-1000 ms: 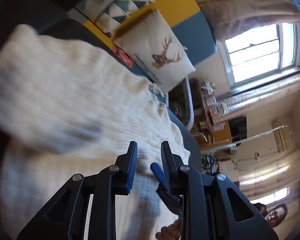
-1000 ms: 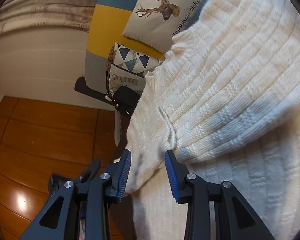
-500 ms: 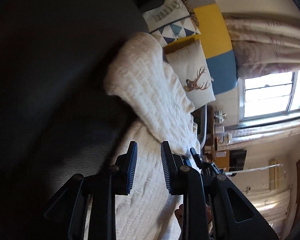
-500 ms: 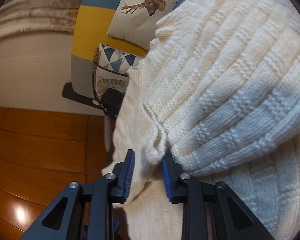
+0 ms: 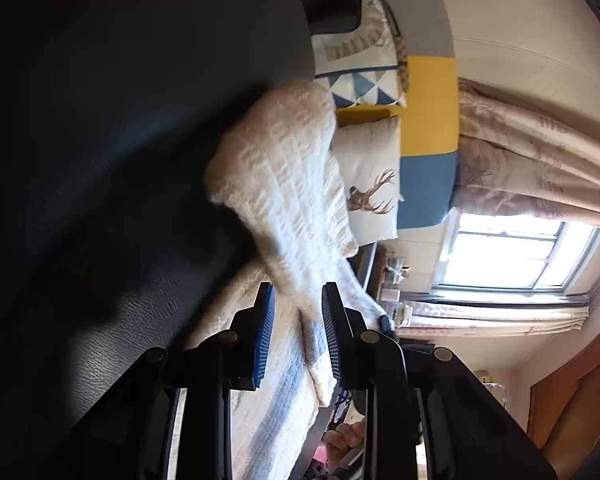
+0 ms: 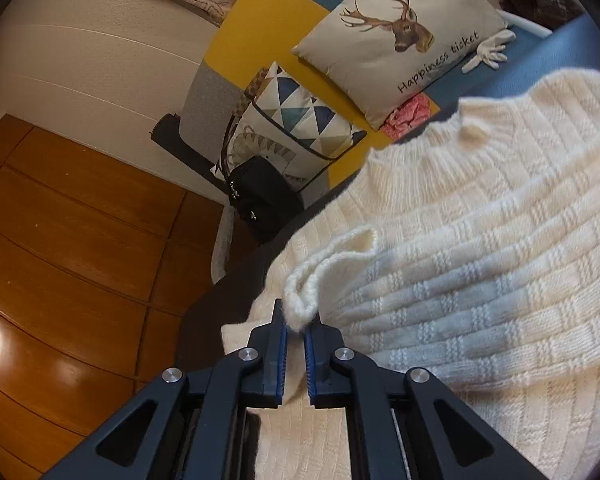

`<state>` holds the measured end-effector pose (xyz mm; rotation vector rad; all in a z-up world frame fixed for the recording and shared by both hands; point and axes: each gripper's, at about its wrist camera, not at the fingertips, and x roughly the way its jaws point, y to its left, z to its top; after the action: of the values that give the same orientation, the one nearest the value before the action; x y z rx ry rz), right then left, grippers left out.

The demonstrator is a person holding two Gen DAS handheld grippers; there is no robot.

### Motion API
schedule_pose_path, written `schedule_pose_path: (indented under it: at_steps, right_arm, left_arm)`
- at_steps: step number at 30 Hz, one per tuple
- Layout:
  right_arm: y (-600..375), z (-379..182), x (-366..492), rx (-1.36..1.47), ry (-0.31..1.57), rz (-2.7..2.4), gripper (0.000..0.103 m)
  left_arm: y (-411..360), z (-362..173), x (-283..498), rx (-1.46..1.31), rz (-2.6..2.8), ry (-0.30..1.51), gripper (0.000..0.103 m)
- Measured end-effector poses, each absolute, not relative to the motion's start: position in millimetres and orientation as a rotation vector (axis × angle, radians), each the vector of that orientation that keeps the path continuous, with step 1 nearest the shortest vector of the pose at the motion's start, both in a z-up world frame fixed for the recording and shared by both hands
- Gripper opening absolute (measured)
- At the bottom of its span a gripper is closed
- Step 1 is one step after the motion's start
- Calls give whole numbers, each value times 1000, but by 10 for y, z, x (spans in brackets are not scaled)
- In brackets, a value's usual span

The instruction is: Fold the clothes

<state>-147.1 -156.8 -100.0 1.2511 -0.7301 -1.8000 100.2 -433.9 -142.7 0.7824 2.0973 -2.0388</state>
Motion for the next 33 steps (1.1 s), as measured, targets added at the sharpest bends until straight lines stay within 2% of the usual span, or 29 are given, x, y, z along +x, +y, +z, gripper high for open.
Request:
schedule_pose_path:
  at_steps: [6,15,16,20,22,25,33]
  right_arm:
    - [-1525,-738,-1471,1192,-720,-1780,5]
    - [-1770,-55,-1504,1051,-656,-1732,5]
    - [-1814,21,-1507,1041,-644,-1731,5]
    - [-1990,311,-1508,1005,-608,-1715,5]
    - [-2081,456,-1497,987,-586,-1709,5]
    - [-2191,710,-1465,940,-546,-1710,5]
    - [-2170,1055,-1469,866,-537,-1710,5]
  left_arm:
    - [-4395,-1603,1080,744,-1915,2200,26]
    - [-4370,-1558,1071,659,-1879,2297,26]
    - [-4366,-1560,1041,646,-1864,2322,33]
    - [-4366,-1542,898,571,-1783,2420,37]
    - [-4386,-1498,852,543,-1772,2416,37]
    - [-4438,-1480,793,500,-1736,2411,43]
    - [-4504,-1597,698,498,-1668,2378,43]
